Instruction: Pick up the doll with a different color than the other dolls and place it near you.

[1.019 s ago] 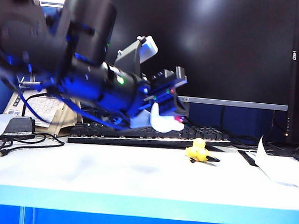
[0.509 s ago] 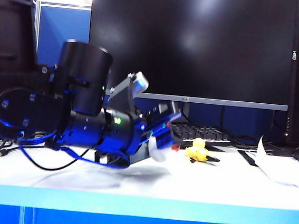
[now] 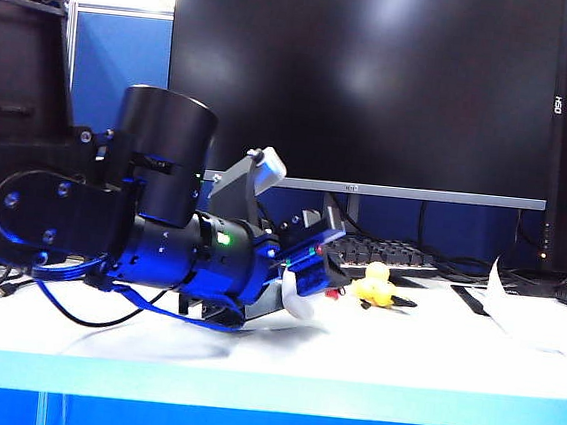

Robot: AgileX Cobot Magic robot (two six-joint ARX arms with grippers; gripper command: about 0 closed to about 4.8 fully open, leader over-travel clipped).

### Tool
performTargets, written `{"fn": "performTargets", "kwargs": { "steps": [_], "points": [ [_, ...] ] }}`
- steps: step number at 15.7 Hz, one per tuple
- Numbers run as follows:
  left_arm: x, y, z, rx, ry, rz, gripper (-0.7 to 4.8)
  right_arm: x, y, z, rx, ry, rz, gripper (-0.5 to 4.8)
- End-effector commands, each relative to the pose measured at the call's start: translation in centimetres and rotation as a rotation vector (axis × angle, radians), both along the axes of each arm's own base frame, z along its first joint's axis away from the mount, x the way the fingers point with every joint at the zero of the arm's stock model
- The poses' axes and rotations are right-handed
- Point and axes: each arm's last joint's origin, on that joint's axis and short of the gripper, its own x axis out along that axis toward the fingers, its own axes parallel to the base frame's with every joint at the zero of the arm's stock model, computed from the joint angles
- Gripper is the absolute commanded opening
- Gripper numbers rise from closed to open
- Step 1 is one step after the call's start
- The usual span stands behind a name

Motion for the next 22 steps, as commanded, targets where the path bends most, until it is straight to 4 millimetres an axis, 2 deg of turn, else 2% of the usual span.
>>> {"fn": "performTargets", "kwargs": {
  "steps": [1,2,3,4,5,6,7,10,14,15,17,18,19,20,21,22],
  "points": [
    [-0.1,0.0,-0.6,0.021,0.098,-0.013,-0.05,0.0,0.0,0.1,0.008,-0.014,-0.001,1.44],
    [-0.1,0.0,-0.6,0.013,0.106,-0.026,-0.04,0.0,0.0,0.1,0.009,-0.014,-0.001,1.44],
    [-0.2,-0.1,-0.6,0.014,0.103,-0.037,0.19,0.0,0.0,0.1,0.008,-0.014,-0.001,1.44],
    [-0.2,-0.1,-0.6,0.009,0.105,-0.057,1.08,0.0,0.0,0.1,0.009,-0.014,-0.001,1.44],
    [-0.1,-0.2,-0.5,0.002,0.117,-0.064,3.16,0.0,0.0,0.1,0.008,-0.014,-0.001,1.44],
    [-0.1,-0.2,-0.5,-0.017,0.137,-0.058,4.24,0.0,0.0,0.1,0.008,-0.014,-0.001,1.44],
    [-0.1,-0.2,-0.5,-0.028,0.153,-0.054,4.53,0.0,0.0,0.1,0.008,-0.014,-0.001,1.44],
    [-0.2,-0.3,-0.2,-0.053,0.163,-0.073,4.67,0.0,0.0,0.1,0.009,-0.014,-0.001,1.44],
    [-0.2,-0.3,3.7,-0.089,0.057,-0.104,4.67,0.0,0.0,0.1,0.008,-0.014,-0.001,1.44],
    [-0.4,-0.1,5.8,-0.073,-0.005,-0.113,4.67,0.0,0.0,0.1,0.008,-0.014,-0.001,1.44],
    [-0.9,0.4,8.6,-0.052,-0.064,-0.121,4.4,0.0,0.0,0.1,0.008,-0.014,-0.001,1.44],
    [-1.5,1.0,11.3,-0.027,-0.13,-0.125,3.52,0.0,0.0,0.1,0.008,-0.014,-0.001,1.44],
    [-2.1,1.6,13.2,0.002,-0.19,-0.131,2.01,0.0,0.0,0.1,0.008,-0.014,-0.001,1.44],
    [-2.9,3.3,16.1,0.032,-0.243,-0.106,0.0,0.0,0.0,0.1,0.009,-0.014,-0.001,1.44],
    [-3.3,4.5,17.4,0.043,-0.233,-0.068,-0.06,0.0,0.0,0.1,0.008,-0.014,-0.001,1.44],
    [-3.9,6.7,19.0,0.077,-0.201,-0.01,-0.06,0.0,0.0,0.1,0.009,-0.014,-0.001,1.44]
  ]
}}
